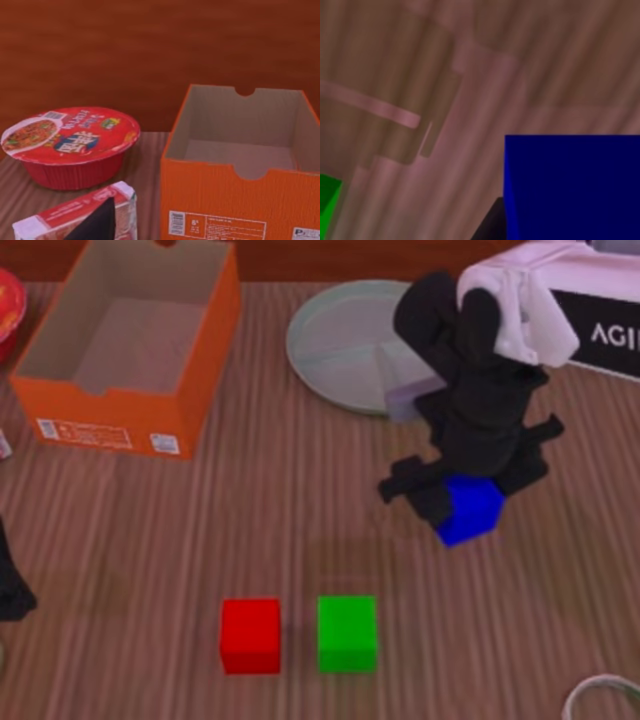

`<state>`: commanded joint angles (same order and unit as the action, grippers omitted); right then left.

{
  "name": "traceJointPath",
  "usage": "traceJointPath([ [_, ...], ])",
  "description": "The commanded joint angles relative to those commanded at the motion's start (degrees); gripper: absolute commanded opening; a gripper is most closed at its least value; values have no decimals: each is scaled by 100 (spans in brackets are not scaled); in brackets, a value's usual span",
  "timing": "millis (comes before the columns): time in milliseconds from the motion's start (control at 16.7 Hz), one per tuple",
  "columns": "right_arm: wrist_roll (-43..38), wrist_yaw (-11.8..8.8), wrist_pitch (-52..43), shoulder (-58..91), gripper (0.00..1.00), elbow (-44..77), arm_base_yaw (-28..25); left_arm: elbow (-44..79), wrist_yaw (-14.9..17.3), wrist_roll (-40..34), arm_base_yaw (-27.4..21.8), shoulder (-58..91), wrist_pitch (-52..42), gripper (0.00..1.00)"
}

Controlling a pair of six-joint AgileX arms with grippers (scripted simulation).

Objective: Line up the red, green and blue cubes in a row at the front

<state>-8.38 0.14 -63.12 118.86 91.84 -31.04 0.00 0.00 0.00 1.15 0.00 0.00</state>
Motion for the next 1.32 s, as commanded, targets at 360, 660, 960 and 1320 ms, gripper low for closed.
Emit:
traceJointPath([
  [360,-1609,2,53,-726,0,-800,-540,0,0,0,0,0,0,100],
  [660,-3204,-9,124,-1490,0,-1640,-1089,0,0,0,0,0,0,100],
  [960,-3494,-9,164,-1701,0,-1838,-1212,0,0,0,0,0,0,100],
  [1320,-3511,-2,824,-1450,0,-2239,-1186,0,0,0,0,0,0,100],
])
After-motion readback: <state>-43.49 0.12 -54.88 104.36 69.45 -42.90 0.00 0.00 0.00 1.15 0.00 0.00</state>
